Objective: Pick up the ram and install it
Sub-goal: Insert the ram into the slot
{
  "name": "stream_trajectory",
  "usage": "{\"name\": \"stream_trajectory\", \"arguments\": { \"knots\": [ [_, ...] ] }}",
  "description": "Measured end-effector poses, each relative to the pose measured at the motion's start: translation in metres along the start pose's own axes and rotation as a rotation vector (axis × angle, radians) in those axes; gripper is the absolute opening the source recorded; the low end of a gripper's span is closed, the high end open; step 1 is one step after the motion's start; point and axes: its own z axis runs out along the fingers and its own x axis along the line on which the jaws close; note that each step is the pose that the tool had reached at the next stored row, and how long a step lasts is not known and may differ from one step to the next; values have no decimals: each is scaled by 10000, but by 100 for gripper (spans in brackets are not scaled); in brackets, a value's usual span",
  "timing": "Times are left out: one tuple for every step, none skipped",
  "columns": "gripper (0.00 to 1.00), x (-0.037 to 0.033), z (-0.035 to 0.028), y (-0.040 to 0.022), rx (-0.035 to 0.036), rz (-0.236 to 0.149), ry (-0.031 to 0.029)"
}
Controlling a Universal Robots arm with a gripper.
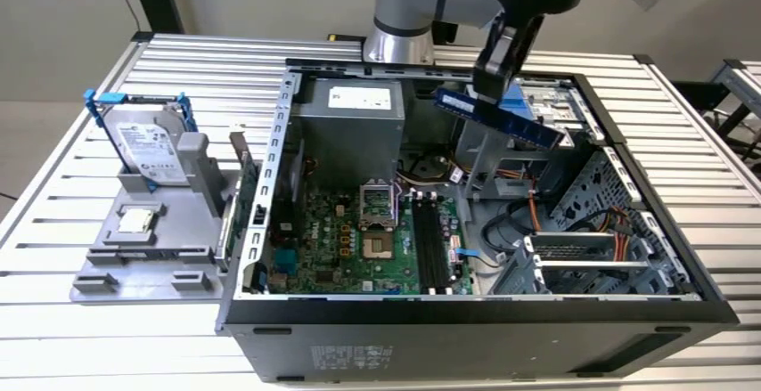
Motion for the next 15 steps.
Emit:
{"name": "stream_trajectory", "arguments": {
  "knots": [
    [0,0,0,0,4,102,-2],
    [0,0,0,0,11,231,-2],
    [0,0,1,0,16,369,-5],
    [0,0,1,0,22,506,-6],
    [0,0,1,0,28,634,-7],
    [0,0,1,0,34,776,-8],
    [0,0,1,0,40,905,-10],
    [0,0,1,0,45,1032,-12],
    [0,0,1,0,49,1130,-13],
    [0,0,2,0,54,1226,-14],
    [0,0,1,0,58,1325,-15],
    [0,0,2,0,63,1430,-16],
    [0,0,2,0,68,1548,-17],
    [0,0,3,0,73,1668,-19],
    [0,0,3,1,79,1798,-19]
  ]
}}
